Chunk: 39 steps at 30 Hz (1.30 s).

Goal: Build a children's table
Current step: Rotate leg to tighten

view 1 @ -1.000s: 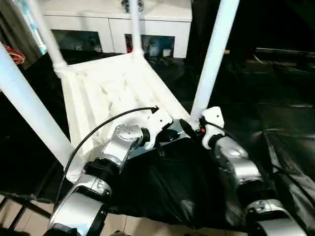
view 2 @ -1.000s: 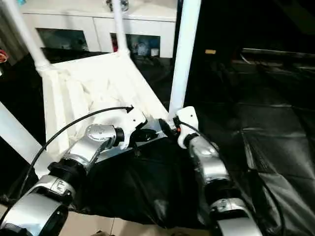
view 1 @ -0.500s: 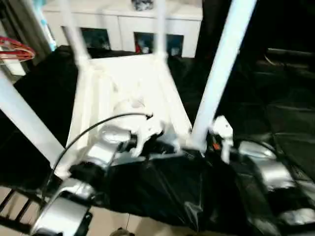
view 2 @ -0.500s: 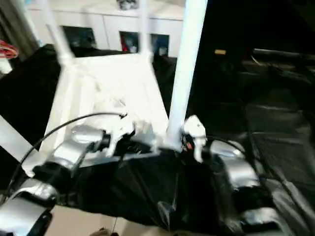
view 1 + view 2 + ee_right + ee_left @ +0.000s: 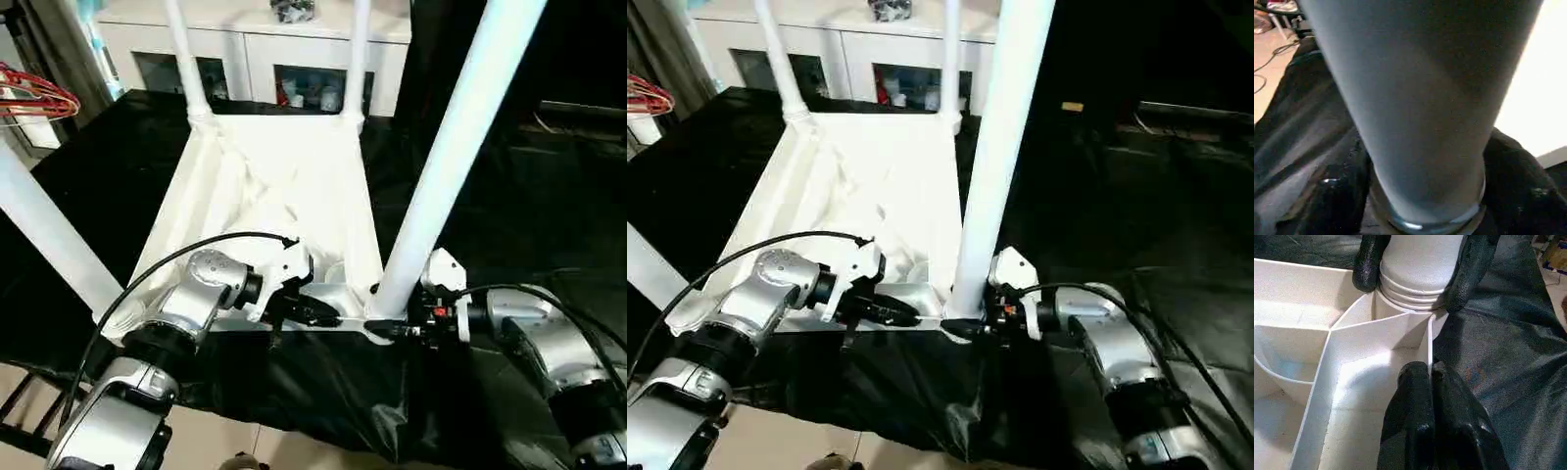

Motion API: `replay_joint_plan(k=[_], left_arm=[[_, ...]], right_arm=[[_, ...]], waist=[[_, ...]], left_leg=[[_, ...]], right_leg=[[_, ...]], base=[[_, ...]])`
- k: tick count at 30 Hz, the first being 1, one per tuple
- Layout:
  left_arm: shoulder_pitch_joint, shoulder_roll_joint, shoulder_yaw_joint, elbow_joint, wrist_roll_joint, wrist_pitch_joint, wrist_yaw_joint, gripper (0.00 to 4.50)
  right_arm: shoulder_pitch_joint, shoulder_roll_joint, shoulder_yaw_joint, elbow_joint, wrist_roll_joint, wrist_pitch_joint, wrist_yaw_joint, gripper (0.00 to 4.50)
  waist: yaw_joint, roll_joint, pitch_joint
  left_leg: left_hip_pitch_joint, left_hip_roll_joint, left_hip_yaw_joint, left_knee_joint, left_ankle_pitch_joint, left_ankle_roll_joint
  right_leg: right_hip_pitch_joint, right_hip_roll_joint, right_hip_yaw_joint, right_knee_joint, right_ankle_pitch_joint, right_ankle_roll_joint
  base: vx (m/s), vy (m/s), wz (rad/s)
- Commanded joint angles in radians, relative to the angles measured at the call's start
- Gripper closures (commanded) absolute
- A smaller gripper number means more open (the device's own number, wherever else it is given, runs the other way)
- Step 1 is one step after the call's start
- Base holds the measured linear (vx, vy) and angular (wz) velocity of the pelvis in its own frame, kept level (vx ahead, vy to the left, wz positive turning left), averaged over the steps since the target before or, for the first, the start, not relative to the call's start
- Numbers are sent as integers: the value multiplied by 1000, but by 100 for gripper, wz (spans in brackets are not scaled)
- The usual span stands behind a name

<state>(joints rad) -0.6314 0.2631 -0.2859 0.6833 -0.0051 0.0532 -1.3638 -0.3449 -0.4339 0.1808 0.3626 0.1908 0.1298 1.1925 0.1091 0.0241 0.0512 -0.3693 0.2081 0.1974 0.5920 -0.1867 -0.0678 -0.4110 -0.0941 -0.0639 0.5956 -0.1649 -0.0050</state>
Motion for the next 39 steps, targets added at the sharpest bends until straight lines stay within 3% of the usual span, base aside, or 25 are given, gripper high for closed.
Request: replay_joint_plan(k=[1,3,6,8,12,15,16,17,20,26,29,31,35,39], left_arm=[[-23,-53,21,-41,-40,-25,60,450],[-36,-102,36,-20,-20,-26,172,450],[-40,-140,34,-15,5,-1,258,450],[-49,-172,41,-7,19,25,337,450],[-65,-214,54,10,30,55,440,450],[-77,-240,66,25,40,62,507,450],[-79,-242,66,27,42,55,506,450],[-79,-243,65,28,42,51,503,450],[-72,-234,57,16,42,36,471,450],[-56,-200,58,-13,19,20,402,450],[-43,-170,57,-26,-2,8,334,450],[-36,-153,51,-37,-9,1,291,450],[-25,-109,42,-61,-30,-17,180,450],[-23,-65,29,-77,-49,-4,76,450]], right_arm=[[25,45,53,-4,3,17,-10,171],[18,99,40,41,-34,9,-129,173],[-36,181,9,169,-105,-37,-354,178],[-91,248,-35,265,-107,-24,-506,178],[-148,319,-65,346,-105,-14,-625,178],[-192,361,-76,390,-128,-45,-707,178],[-201,362,-76,394,-134,-55,-706,122],[-205,359,-76,395,-135,-63,-697,108],[-217,346,-89,404,-116,-74,-640,89],[-181,261,-80,326,-82,-69,-474,37],[-124,171,-45,235,-65,-66,-305,18],[-98,131,-22,197,-69,-79,-247,8],[-54,60,5,120,-46,-72,-110,8],[-31,17,29,66,-25,-39,-16,8]], waist=[[-6,-6,-68],[-8,-9,-64],[-26,-9,-56],[-50,-17,-52],[-65,-12,-53],[-77,-9,-53],[-78,-10,-56],[-79,-10,-57],[-72,-13,-61],[-57,-14,-67],[-48,-15,-73],[-36,-14,-77],[-25,-15,-74],[-18,-11,-69]], left_leg=[[12,25,-8,-68,-198,63],[15,25,-9,-72,-227,49],[21,19,-15,-78,-304,2],[8,13,-24,-84,-328,-9],[22,9,-24,-78,-349,5],[18,9,-25,-80,-357,5],[19,9,-24,-80,-356,8],[17,9,-24,-80,-350,11],[17,14,-18,-79,-313,29],[15,16,-9,-70,-234,75],[9,18,-9,-64,-161,100],[3,19,-7,-56,-94,137],[4,21,-5,-56,-118,148],[8,25,-6,-63,-179,110]], right_leg=[[52,-46,35,-61,-177,-252],[50,-48,35,-69,-244,-236],[44,-53,31,-90,-427,-184],[51,-51,23,-96,-519,-133],[38,-50,23,-112,-571,-113],[38,-46,20,-111,-554,-118],[36,-46,22,-110,-533,-124],[39,-45,22,-107,-514,-130],[41,-44,30,-94,-394,-178],[51,-44,35,-77,-245,-231],[59,-43,34,-63,-145,-250],[61,-39,33,-46,-23,-278],[59,-43,32,-50,-67,-280],[53,-43,33,-60,-171,-260]], base=[[0,0,0],[0,0,0],[0,0,0],[0,0,0],[0,0,0],[0,0,0],[0,0,0],[0,0,0],[0,0,0],[0,0,0],[0,0,0],[0,0,0],[0,0,0],[0,0,0]])
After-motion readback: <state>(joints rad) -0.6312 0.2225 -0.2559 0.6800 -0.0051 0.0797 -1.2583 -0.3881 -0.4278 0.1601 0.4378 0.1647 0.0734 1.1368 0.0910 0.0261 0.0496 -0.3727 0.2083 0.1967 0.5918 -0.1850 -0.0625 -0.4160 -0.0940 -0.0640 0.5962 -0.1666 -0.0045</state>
